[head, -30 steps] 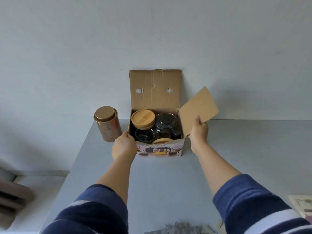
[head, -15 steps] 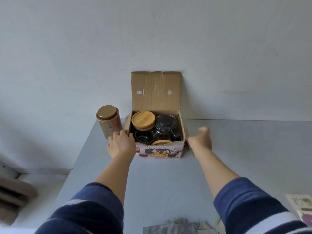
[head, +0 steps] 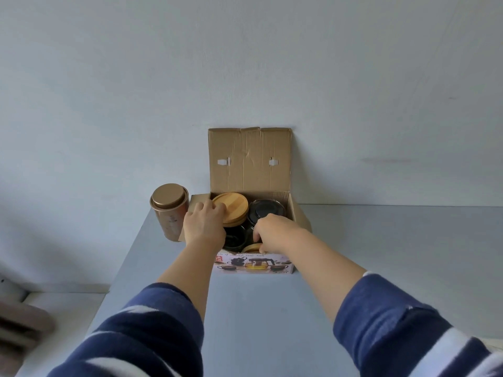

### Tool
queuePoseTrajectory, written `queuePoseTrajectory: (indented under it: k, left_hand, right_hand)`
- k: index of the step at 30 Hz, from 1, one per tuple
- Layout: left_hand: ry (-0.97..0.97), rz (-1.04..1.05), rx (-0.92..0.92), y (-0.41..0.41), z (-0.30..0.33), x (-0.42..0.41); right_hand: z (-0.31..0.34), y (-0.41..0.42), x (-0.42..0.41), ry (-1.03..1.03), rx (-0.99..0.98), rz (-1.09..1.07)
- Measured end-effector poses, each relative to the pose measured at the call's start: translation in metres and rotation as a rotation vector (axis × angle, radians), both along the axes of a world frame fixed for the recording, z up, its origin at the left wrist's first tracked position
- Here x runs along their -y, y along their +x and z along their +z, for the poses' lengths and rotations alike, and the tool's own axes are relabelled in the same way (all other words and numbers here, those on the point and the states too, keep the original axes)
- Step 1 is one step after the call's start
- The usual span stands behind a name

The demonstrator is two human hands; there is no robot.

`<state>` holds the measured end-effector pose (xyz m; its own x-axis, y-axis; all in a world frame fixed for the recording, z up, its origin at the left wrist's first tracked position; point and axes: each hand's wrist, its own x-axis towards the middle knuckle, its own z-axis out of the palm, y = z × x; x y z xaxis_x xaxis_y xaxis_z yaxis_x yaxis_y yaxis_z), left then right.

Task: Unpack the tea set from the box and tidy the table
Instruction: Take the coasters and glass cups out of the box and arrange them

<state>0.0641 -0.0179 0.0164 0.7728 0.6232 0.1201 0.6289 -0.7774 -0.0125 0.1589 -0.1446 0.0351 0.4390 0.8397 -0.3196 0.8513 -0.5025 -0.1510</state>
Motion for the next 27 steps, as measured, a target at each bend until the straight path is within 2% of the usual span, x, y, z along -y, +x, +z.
queuePoseTrajectory:
  k: [4, 7, 12, 16, 18, 21, 23, 27]
  left_hand:
    - [-0.011, 0.027, 0.012, 0.002, -0.001, 0.003]
    - [-0.173, 0.158, 0.100, 0.007, 0.007, 0.007]
    - [-0.407, 0.353, 0.165, 0.014, 0.017, 0.012]
    - [-0.561, 0.384, 0.204, 0.016, 0.021, 0.007]
    - [-0.732, 0.451, 0.294, 0.021, 0.019, 0.004]
    - [-0.985, 0.636, 0.587, 0.025, 0.017, 0.001]
    - [-1.063, 0.671, 0.697, 0.026, 0.018, 0.004]
    - [-1.133, 0.674, 0.800, 0.022, 0.017, 0.007]
  right_hand:
    - [-0.003, 0.006, -0.009, -0.067, -0.118, 0.009]
    - [-0.002, 0.011, -0.008, -0.093, -0.202, 0.011]
    - [-0.003, 0.013, -0.006, -0.066, -0.224, -0.003]
    - [0.001, 0.013, -0.001, -0.033, -0.302, 0.013]
    - [0.000, 0.012, 0.001, -0.013, -0.367, -0.013]
    - [0.000, 0.008, 0.002, 0.001, -0.383, 0.005]
    - [0.001, 0.007, 0.001, 0.017, -0.310, 0.071]
    - [0.000, 0.001, -0.007, -0.008, -0.161, 0.187]
